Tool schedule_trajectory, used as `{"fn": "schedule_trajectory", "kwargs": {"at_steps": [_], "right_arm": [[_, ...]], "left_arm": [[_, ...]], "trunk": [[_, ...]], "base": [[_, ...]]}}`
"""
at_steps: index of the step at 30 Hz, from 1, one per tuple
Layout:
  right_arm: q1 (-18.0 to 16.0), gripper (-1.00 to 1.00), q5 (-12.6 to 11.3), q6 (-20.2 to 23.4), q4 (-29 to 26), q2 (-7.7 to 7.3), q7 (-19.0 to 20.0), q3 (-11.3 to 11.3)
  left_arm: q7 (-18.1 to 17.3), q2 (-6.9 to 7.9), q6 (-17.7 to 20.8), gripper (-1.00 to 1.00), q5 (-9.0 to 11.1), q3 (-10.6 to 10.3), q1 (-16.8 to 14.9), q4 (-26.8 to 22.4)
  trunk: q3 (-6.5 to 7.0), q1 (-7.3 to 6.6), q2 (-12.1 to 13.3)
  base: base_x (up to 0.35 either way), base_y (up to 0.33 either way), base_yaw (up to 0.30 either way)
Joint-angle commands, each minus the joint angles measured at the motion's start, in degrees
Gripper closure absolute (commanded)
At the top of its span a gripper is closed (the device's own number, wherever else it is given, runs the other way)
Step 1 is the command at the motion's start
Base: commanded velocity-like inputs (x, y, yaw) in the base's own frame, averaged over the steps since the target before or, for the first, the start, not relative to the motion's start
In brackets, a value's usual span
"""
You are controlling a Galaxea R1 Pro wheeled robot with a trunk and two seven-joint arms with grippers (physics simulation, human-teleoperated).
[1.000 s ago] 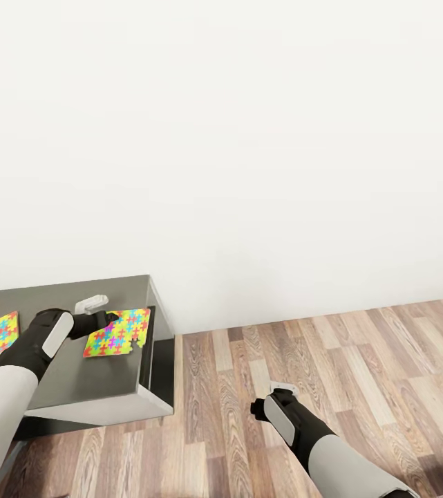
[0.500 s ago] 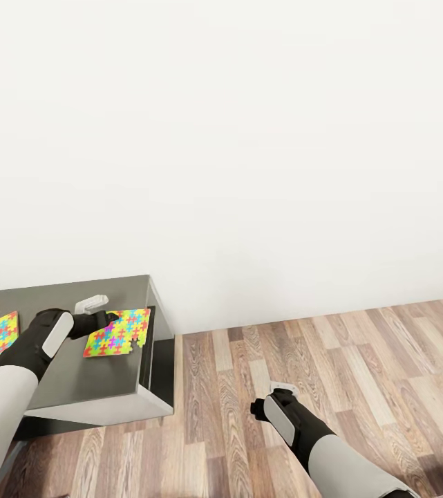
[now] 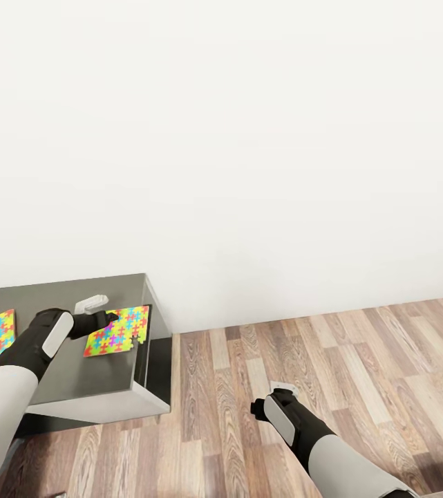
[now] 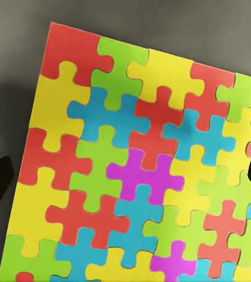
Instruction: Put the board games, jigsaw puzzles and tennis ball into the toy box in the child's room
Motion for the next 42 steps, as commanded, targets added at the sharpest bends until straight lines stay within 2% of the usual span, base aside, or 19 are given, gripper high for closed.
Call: {"fn": "schedule_trajectory", "kwargs": {"at_steps": [1, 32, 42], "right_arm": [[0.0, -1.00, -0.6, 0.2, -0.1, -0.05, -0.5, 0.5], [0.0, -1.00, -0.6, 0.2, -0.1, -0.05, -0.5, 0.4], [0.0, -1.00, -0.6, 0.1, -0.1, -0.02, -0.5, 0.5]], "left_arm": [[0.1, 0.01, 0.3, -1.00, 0.2, 0.0, 0.0, -0.1], [0.1, 0.01, 0.3, -1.00, 0.2, -0.1, -0.1, -0.1], [0.1, 0.01, 0.2, -1.00, 0.2, 0.0, 0.0, -0.1]], "trunk": [[-0.09, 0.03, -0.1], [-0.09, 0.03, -0.1], [-0.09, 0.03, -0.1]], "base": [[-0.003, -0.007, 0.000], [0.000, -0.025, 0.000], [0.000, -0.104, 0.000]]}}
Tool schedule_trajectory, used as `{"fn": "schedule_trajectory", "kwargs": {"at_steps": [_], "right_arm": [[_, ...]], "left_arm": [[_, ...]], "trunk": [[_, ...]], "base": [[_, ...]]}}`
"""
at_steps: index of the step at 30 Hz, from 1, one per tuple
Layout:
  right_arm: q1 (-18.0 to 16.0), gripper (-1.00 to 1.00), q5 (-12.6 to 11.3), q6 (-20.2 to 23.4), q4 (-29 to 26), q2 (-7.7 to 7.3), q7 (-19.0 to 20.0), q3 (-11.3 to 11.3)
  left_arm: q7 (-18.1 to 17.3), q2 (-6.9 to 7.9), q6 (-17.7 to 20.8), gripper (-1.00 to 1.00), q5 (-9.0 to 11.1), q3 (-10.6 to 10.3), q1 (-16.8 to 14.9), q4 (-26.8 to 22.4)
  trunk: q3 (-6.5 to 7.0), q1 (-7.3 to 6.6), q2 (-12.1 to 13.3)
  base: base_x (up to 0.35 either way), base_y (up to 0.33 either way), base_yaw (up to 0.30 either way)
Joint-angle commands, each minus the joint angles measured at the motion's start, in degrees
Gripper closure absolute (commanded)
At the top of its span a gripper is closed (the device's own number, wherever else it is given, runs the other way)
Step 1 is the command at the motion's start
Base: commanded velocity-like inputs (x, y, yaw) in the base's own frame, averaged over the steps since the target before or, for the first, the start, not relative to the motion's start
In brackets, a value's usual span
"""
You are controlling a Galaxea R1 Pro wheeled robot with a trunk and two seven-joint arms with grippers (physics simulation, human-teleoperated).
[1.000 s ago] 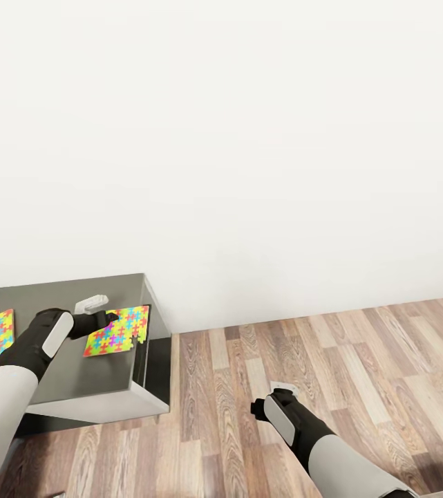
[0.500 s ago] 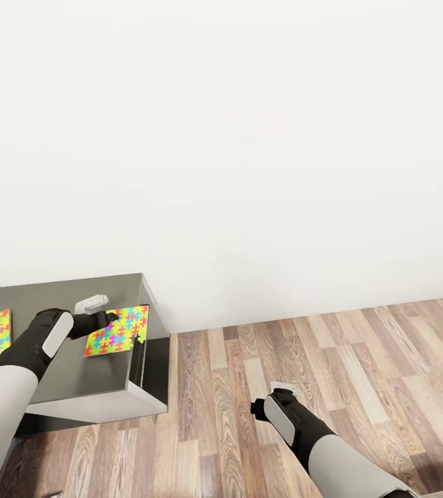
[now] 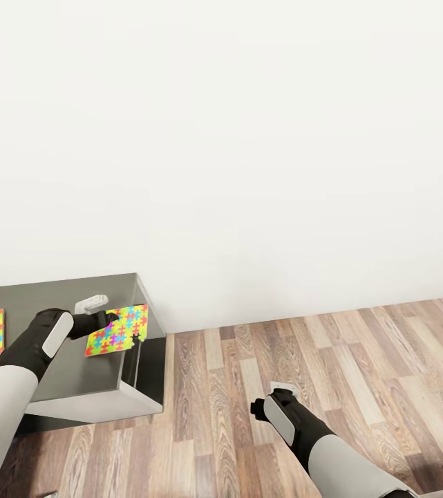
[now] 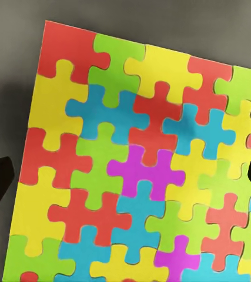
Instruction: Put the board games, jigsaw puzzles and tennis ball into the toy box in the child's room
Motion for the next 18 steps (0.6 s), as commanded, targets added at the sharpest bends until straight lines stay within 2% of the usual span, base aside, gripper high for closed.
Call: {"fn": "schedule_trajectory", "kwargs": {"at_steps": [1, 18], "right_arm": [[0.0, -1.00, -0.6, 0.2, -0.1, -0.03, -0.5, 0.5], [0.0, -1.00, -0.6, 0.2, -0.1, -0.05, -0.5, 0.4]], "left_arm": [[0.1, 0.01, 0.3, -1.00, 0.2, 0.0, 0.0, -0.1], [0.1, 0.26, -0.3, -1.00, 0.0, 0.3, -0.1, -0.1]], "trunk": [[-0.09, 0.03, -0.1], [-0.09, 0.03, -0.1]], "base": [[0.000, -0.009, 0.000], [0.000, -0.001, 0.000]]}}
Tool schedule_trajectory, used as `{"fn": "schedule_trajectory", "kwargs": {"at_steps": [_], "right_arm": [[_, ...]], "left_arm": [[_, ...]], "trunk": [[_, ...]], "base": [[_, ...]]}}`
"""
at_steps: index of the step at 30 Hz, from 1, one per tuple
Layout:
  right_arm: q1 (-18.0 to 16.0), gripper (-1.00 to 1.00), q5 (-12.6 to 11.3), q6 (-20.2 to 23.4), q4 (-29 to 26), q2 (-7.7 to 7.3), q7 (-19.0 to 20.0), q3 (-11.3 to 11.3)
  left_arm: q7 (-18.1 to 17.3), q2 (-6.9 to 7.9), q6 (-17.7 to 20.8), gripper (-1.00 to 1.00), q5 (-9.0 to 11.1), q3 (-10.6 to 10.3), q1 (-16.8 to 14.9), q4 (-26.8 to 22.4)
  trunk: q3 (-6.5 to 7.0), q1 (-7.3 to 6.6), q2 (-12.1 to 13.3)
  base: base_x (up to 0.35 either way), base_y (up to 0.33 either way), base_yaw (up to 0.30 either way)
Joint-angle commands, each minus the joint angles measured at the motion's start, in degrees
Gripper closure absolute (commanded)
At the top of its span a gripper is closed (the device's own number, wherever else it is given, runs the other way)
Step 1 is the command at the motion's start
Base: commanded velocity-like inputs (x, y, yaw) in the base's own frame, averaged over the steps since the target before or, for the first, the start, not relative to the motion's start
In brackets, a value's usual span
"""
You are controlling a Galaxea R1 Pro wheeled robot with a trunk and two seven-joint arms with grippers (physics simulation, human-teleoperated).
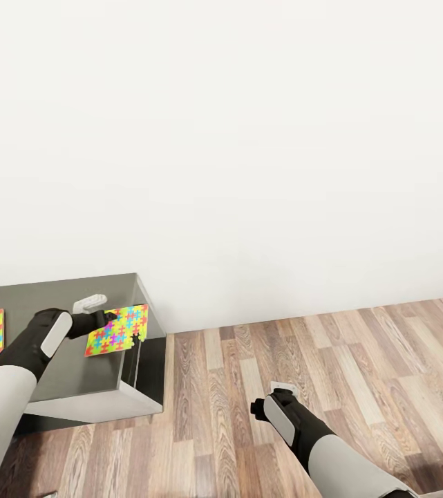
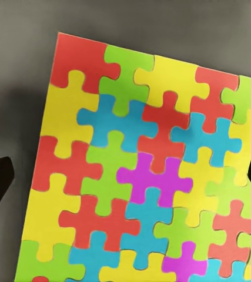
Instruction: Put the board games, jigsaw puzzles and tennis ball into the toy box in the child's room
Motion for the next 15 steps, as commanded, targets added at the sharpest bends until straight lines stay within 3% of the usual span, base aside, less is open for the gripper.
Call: {"fn": "schedule_trajectory", "kwargs": {"at_steps": [1, 11, 15], "right_arm": [[0.0, -1.00, -0.6, 0.2, -0.1, -0.03, -0.5, 0.5], [0.0, -1.00, -0.6, 0.2, -0.1, 0.00, -0.5, 0.4], [0.0, -1.00, -0.6, 0.2, -0.1, 0.00, -0.5, 0.4]], "left_arm": [[0.1, 0.03, 0.3, -1.00, 0.2, 0.1, 0.0, -0.1], [0.1, 0.14, -1.1, -1.00, 0.2, 0.2, 0.0, -0.1], [0.1, 0.18, -1.2, -1.00, 0.2, 1.4, 0.0, -0.1]], "trunk": [[-0.09, 0.03, -0.1], [-0.09, 0.03, -0.1], [-0.09, 0.03, -0.1]], "base": [[0.000, 0.000, 0.000], [0.000, 0.000, 0.000], [0.000, 0.000, 0.000]]}}
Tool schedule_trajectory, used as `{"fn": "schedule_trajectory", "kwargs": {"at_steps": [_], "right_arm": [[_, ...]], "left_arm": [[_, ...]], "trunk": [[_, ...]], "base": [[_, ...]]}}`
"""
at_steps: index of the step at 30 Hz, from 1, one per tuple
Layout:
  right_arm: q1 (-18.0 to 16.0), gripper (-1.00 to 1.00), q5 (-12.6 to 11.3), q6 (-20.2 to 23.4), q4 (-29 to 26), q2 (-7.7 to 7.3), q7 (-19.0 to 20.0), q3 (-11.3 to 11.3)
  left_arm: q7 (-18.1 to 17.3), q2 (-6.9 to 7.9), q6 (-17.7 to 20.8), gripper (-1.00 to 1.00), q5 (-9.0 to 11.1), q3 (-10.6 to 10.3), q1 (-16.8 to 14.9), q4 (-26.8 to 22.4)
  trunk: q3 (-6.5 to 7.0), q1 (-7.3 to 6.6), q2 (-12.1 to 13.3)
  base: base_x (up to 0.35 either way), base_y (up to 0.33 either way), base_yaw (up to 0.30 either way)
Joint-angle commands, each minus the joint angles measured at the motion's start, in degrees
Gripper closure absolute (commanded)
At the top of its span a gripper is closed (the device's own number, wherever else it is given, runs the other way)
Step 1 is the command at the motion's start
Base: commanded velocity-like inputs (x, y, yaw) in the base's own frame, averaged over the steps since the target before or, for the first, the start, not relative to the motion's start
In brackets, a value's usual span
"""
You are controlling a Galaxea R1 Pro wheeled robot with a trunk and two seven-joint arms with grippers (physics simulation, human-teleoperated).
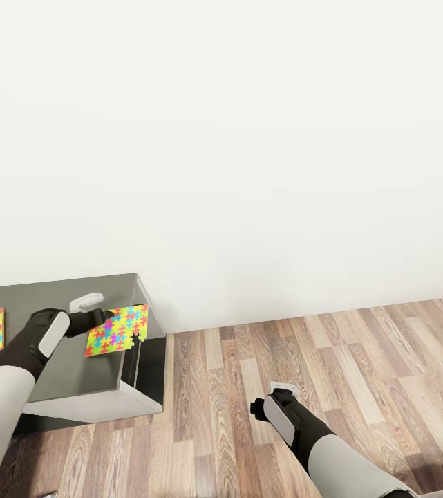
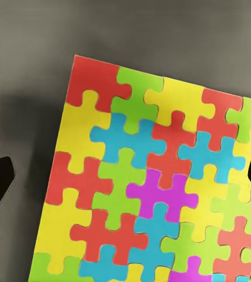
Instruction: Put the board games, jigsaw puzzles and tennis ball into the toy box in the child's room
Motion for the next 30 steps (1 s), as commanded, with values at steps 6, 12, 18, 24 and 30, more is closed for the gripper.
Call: {"fn": "schedule_trajectory", "kwargs": {"at_steps": [6, 12, 18, 24, 30], "right_arm": [[0.0, -1.00, -0.6, 0.2, -0.1, -0.06, -0.5, 0.5], [0.0, -1.00, -0.6, 0.2, -0.1, -0.08, -0.5, 0.5], [0.0, -1.00, -0.6, -0.3, -0.1, -0.07, -0.5, 0.5], [0.0, -1.00, -0.5, -2.9, 0.0, -0.10, -0.5, 0.5], [0.0, -1.00, -0.5, -3.7, 0.1, -0.13, -0.5, 0.4]], "left_arm": [[0.1, 0.04, 0.2, -1.00, 0.2, 2.1, 0.0, -0.1], [0.1, 0.16, -0.1, -1.00, 0.2, 2.7, 0.0, -0.1], [0.0, 0.18, -0.1, -1.00, 0.2, 6.1, 0.0, -0.1], [0.0, 0.95, 0.0, -1.00, 0.2, 11.0, 0.1, -0.1], [-1.6, 2.80, 0.1, -1.00, 0.4, 14.2, 0.1, -0.1]], "trunk": [[-0.09, 0.03, -0.1], [-0.09, 0.03, -0.1], [-0.09, 0.03, -0.1], [-0.09, 0.03, -0.1], [-0.09, 0.03, -0.1]], "base": [[0.000, 0.000, 0.000], [0.000, 0.000, 0.000], [0.000, 0.000, 0.000], [0.000, 0.000, 0.000], [0.000, 0.000, 0.000]]}}
